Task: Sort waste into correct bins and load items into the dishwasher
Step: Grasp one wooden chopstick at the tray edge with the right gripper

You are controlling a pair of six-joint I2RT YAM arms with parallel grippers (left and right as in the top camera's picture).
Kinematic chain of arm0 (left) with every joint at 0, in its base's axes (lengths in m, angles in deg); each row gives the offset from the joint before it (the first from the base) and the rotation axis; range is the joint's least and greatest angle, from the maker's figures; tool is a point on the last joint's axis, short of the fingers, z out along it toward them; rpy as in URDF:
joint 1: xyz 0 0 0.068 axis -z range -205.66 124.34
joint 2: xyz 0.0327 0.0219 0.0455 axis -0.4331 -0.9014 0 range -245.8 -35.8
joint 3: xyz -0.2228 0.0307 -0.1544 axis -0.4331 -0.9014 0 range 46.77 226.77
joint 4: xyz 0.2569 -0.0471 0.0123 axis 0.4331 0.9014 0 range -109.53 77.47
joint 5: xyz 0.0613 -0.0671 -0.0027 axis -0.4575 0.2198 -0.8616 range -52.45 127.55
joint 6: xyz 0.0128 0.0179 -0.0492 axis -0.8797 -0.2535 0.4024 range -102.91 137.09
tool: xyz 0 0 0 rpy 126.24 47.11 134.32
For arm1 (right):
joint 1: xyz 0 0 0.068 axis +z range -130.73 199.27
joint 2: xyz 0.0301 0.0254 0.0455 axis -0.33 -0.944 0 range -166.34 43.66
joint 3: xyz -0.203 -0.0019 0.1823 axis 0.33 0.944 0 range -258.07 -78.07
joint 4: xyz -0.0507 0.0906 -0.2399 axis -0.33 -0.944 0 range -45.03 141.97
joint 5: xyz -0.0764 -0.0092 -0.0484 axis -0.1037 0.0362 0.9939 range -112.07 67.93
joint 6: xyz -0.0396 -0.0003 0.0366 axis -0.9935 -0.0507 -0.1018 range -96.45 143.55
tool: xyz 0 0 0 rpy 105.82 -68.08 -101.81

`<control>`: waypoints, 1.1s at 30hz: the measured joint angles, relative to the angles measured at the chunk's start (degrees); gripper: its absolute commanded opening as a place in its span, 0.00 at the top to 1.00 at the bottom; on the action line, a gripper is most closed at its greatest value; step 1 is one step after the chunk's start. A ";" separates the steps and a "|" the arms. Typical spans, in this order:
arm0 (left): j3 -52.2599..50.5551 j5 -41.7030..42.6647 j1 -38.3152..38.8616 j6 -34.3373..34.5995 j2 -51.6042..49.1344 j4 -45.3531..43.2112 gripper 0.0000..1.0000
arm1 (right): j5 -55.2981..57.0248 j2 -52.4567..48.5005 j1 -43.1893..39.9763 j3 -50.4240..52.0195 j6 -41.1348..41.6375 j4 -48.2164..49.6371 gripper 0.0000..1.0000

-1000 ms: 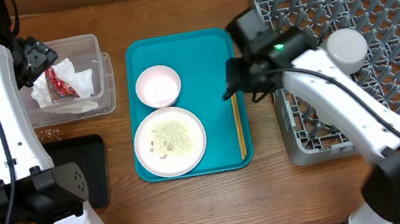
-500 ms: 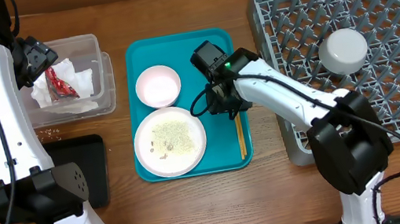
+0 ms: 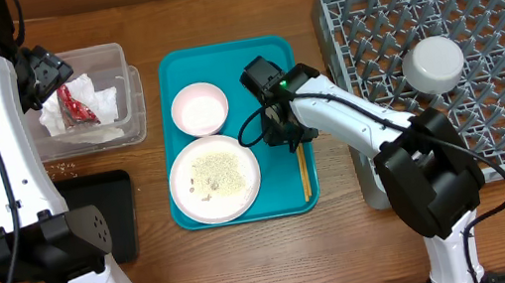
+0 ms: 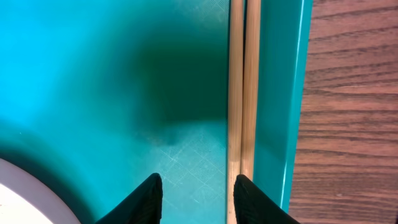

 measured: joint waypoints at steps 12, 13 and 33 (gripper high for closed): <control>0.00 0.00 0.00 0.00 0.00 0.00 0.00 | 0.59 0.00 0.00 0.00 -0.04 1.75 0.59; 0.00 0.00 0.00 0.00 0.00 0.00 0.00 | 0.76 0.00 0.00 0.00 -0.02 1.81 0.59; 0.00 0.00 0.00 0.00 0.00 0.00 0.00 | 2.43 -0.04 0.00 -0.02 -0.02 1.16 0.59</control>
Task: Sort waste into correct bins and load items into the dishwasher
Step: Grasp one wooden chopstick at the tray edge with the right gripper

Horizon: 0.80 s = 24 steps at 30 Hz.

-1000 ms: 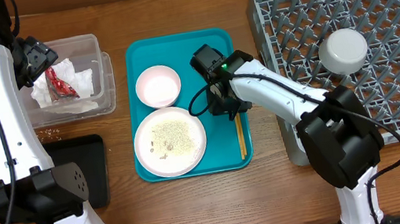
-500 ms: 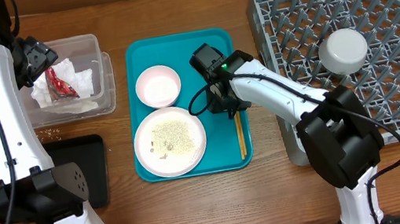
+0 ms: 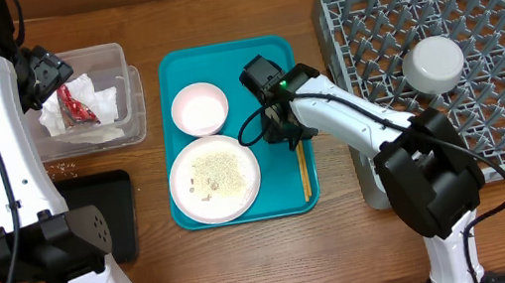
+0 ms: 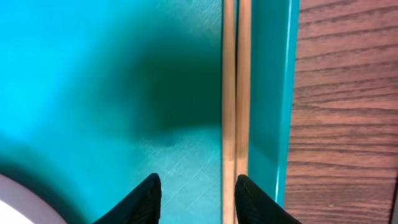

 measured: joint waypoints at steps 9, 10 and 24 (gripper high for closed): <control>0.00 0.00 0.00 0.00 0.00 0.00 0.00 | 0.66 -0.13 0.00 1.49 0.00 2.27 0.59; 0.00 0.00 0.00 0.00 0.00 0.00 0.00 | 0.66 -0.15 0.00 1.81 0.02 2.29 0.59; 0.00 0.00 0.00 0.00 0.00 0.00 0.00 | -1.09 -0.35 0.00 4.17 -0.02 4.94 0.60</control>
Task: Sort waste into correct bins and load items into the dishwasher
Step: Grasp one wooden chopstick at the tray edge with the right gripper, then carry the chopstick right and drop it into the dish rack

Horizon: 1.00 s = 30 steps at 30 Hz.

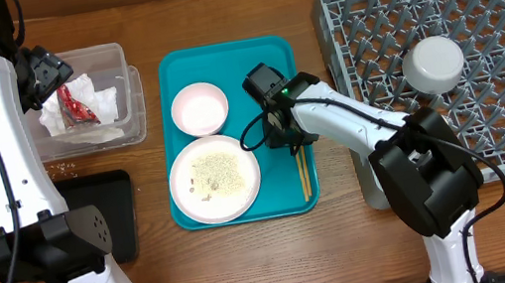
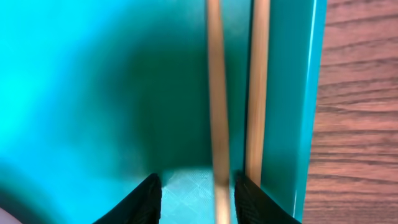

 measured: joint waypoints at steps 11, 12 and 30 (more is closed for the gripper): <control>0.00 0.00 0.00 0.00 0.00 0.00 0.00 | -0.20 -0.02 0.00 0.02 -0.07 0.39 0.72; 0.00 0.00 0.00 0.00 0.00 0.00 0.00 | -0.24 -0.11 0.00 0.02 0.00 0.59 0.74; 0.00 0.00 0.00 0.00 0.00 0.00 0.00 | -0.42 -2.23 -0.81 -6.10 0.20 -8.72 0.96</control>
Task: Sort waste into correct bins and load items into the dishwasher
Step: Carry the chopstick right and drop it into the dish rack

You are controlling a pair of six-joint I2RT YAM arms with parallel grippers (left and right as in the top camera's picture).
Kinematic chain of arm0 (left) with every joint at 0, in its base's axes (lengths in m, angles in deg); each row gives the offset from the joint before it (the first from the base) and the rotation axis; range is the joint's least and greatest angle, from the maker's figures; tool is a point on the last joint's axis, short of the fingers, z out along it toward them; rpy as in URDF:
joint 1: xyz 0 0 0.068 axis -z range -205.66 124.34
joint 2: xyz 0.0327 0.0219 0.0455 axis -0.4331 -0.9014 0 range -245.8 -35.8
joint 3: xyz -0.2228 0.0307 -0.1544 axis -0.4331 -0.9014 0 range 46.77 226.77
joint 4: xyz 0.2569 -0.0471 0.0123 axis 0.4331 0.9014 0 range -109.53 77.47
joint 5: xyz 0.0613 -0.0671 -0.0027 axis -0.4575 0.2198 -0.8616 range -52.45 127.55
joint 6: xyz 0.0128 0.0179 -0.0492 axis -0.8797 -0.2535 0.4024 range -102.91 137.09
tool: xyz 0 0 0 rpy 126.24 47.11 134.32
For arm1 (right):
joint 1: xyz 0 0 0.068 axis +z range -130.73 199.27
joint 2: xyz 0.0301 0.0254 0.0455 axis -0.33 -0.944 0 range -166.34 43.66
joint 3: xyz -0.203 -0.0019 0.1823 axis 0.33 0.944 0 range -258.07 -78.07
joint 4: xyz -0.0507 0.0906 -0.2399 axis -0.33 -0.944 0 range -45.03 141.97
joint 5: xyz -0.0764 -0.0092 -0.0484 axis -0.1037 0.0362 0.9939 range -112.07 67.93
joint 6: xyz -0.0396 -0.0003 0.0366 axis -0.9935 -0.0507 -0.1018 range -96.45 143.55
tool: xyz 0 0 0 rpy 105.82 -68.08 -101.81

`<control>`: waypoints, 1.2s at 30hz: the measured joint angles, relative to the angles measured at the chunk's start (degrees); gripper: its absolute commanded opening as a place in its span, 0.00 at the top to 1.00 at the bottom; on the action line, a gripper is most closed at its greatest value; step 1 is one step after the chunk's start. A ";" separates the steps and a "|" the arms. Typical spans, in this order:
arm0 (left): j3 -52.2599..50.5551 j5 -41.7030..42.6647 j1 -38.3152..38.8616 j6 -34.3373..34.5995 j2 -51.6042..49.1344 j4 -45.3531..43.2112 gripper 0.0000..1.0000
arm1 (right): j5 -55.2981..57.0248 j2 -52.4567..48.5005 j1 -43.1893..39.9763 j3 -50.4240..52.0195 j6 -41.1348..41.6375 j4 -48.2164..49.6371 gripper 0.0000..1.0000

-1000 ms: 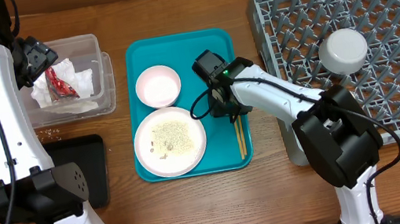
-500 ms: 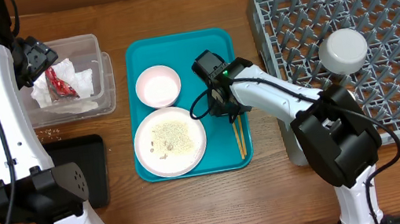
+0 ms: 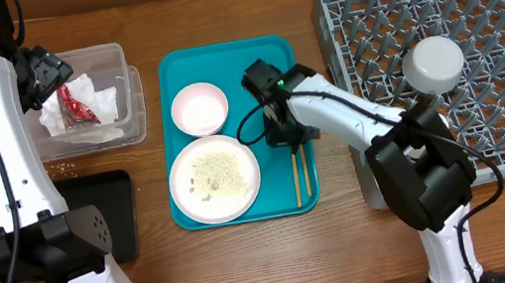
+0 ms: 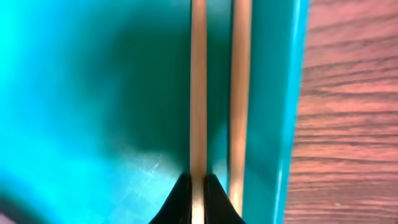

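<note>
Two wooden chopsticks lie along the right edge of the teal tray [image 3: 171, 68]. My right gripper [image 4: 198, 190] is shut on the left chopstick [image 4: 198, 93], its fingers pinching it from both sides. The other chopstick [image 4: 239, 93] lies free against the tray's rim. From overhead the right gripper [image 3: 283, 133] is low over the tray, with both chopsticks [image 3: 299, 177] sticking out toward the front. A small white bowl [image 3: 199, 107] and a white plate [image 3: 214, 172] with food crumbs share the tray. My left gripper [image 3: 44, 72] hangs by the clear bin [image 3: 132, 104]; its jaws are unclear.
The grey dish rack [image 3: 491, 126] stands at the right and holds one white bowl [image 3: 433, 64] upside down. The clear bin holds red and white waste [image 3: 77, 107]. A black tray [image 3: 113, 217] lies at the front left. Crumbs dot the wood near it.
My right gripper's jaws were open on either side of the left chopstick. They are now shut on it. The left arm has not moved.
At first my right gripper stood open over both chopsticks, which lay touching at the tray's right rim. Later the left chopstick sat apart from its mate, between the open jaws. Now the jaws are shut on that chopstick.
</note>
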 measured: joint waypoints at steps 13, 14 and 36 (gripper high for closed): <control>0.00 0.00 0.00 0.00 0.00 0.00 0.00 | -0.48 8.81 -12.87 -17.40 -11.50 -7.32 0.96; 0.00 0.00 0.00 0.00 0.00 0.00 0.00 | -0.50 10.32 -14.69 -17.73 -13.18 -7.32 0.96; 0.00 0.00 0.00 0.00 0.00 0.00 0.00 | -14.49 8.13 -31.06 -18.49 -33.11 -6.14 0.82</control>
